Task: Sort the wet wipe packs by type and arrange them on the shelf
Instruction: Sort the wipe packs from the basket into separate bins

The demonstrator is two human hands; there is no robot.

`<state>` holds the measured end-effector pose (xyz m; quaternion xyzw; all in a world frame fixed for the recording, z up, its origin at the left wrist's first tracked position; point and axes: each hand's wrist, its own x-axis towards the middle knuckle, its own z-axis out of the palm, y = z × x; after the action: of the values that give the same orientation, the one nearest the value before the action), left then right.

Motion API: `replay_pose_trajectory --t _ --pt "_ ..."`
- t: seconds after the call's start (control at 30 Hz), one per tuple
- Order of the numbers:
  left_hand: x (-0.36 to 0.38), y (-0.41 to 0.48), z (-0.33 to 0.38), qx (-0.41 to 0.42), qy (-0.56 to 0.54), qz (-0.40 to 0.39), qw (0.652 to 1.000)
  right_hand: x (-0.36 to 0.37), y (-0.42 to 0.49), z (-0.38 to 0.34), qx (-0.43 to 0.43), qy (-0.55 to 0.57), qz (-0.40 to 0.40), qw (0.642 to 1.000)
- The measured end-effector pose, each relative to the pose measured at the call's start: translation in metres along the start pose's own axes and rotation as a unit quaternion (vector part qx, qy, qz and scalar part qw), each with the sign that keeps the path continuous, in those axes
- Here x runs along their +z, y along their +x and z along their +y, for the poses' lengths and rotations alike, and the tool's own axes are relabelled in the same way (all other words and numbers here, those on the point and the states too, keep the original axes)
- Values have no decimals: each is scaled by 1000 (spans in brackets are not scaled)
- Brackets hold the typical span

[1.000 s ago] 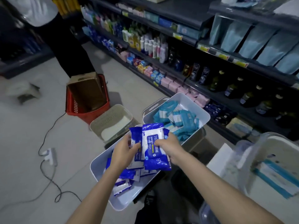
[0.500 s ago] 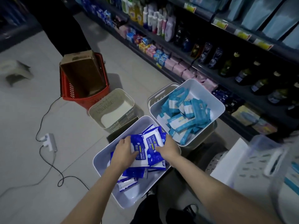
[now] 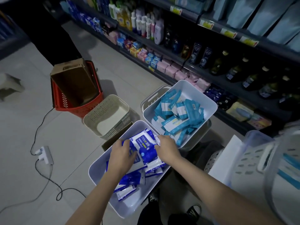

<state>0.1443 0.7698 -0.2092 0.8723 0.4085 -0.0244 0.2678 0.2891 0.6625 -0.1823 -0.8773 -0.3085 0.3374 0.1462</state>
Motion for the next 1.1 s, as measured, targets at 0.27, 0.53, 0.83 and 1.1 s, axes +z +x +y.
replay_pose_trajectory --t 0.27,0.53,0.83,1.1 --pt "-23 13 100 240 50 5 970 -125 -81 32 -24 84 168 982" --pt "2 -11 248 375 9 10 927 -193 -159 165 59 142 380 912" --pt "49 -56 335 371 -33 -80 925 -163 -150 330 198 -87 207 954" --pt "62 -75 344 321 -7 -56 946 -127 -140 360 218 -153 116 957"
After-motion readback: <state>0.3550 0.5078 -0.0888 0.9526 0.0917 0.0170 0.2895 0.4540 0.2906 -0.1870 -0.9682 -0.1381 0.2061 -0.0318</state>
